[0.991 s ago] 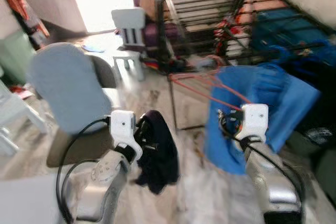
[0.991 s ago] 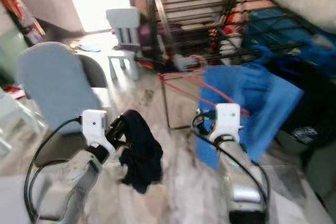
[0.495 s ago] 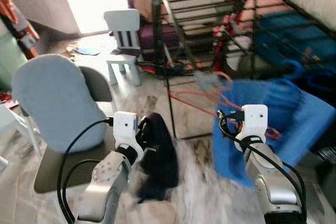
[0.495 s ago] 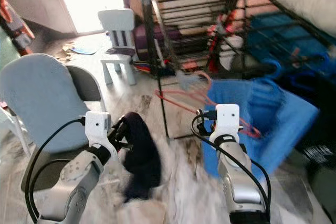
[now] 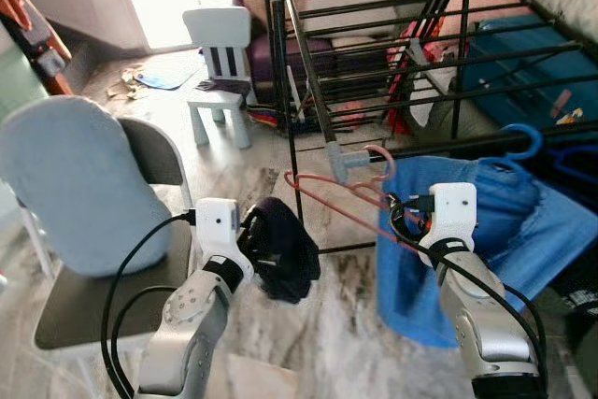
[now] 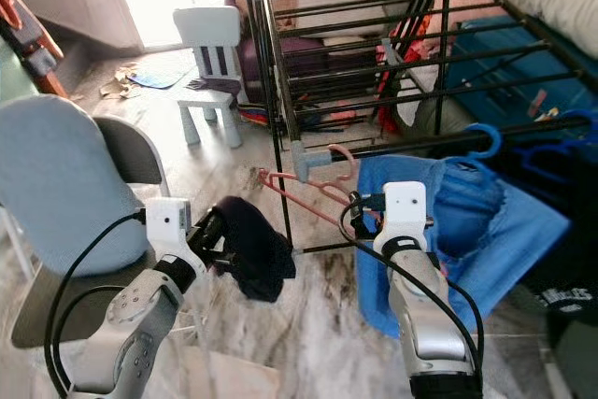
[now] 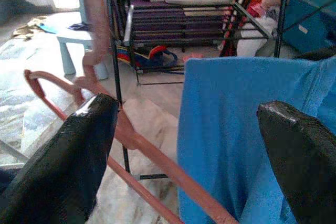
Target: Hang hanger
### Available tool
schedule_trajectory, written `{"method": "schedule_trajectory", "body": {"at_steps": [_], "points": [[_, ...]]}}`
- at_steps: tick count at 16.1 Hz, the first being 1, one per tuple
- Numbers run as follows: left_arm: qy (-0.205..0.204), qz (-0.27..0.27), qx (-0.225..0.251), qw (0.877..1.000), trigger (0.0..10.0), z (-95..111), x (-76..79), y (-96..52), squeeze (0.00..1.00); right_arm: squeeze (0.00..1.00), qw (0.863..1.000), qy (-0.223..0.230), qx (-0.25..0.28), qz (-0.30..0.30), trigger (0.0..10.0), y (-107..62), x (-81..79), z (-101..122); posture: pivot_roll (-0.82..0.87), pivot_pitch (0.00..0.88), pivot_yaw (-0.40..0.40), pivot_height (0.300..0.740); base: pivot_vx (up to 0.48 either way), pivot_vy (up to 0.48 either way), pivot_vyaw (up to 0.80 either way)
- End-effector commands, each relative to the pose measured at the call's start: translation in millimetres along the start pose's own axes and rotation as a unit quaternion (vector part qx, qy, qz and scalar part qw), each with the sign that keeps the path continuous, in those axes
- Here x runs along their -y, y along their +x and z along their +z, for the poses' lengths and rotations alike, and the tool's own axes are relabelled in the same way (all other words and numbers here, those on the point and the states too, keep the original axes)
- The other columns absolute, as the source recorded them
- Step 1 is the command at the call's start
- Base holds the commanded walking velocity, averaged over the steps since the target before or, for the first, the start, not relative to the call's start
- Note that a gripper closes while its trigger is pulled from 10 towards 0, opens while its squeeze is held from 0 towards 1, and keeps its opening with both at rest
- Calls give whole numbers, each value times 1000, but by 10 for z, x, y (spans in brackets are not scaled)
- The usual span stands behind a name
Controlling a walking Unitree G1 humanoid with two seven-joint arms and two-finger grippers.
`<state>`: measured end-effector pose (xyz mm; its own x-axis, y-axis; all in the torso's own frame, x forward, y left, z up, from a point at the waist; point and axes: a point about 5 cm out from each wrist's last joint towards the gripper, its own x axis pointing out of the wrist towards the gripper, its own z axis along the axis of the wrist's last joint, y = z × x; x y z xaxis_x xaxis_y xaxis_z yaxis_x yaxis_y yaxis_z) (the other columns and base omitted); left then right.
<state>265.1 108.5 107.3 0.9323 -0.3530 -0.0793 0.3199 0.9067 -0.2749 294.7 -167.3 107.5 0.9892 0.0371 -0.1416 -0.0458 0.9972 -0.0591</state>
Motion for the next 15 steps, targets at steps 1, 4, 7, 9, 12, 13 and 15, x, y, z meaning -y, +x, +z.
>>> {"method": "schedule_trajectory", "body": {"at_steps": [1,4,7,9,12,13,15], "points": [[9,11,12,1000,10000,83,-56,-26,0,0,999,-23,6,25,10000,-32,-58,13,-100,38,47,740,0,0,0],[7,16,5,1000,10000,57,-78,-45,0,0,996,-74,-7,42,10000,-68,154,-28,-108,40,39,740,0,0,0],[6,15,-1,1000,10000,36,-73,-55,0,0,989,-124,-38,75,10000,-24,369,-35,-109,36,35,740,0,0,0],[7,13,-7,1000,10000,20,-76,-56,0,0,983,-155,-44,89,10000,19,490,-9,-114,35,37,740,0,0,0],[7,7,-16,1000,10000,2,-70,-48,0,0,974,-183,-53,123,10000,85,554,13,-119,33,38,740,0,0,0],[7,6,-17,1000,10000,0,-65,-44,0,0,972,-190,-55,130,10000,103,570,15,-116,33,37,740,0,0,0],[7,6,-23,1000,10000,-11,-66,-37,0,0,967,-175,-81,168,10000,213,613,1,-114,35,36,740,0,0,0]]}}
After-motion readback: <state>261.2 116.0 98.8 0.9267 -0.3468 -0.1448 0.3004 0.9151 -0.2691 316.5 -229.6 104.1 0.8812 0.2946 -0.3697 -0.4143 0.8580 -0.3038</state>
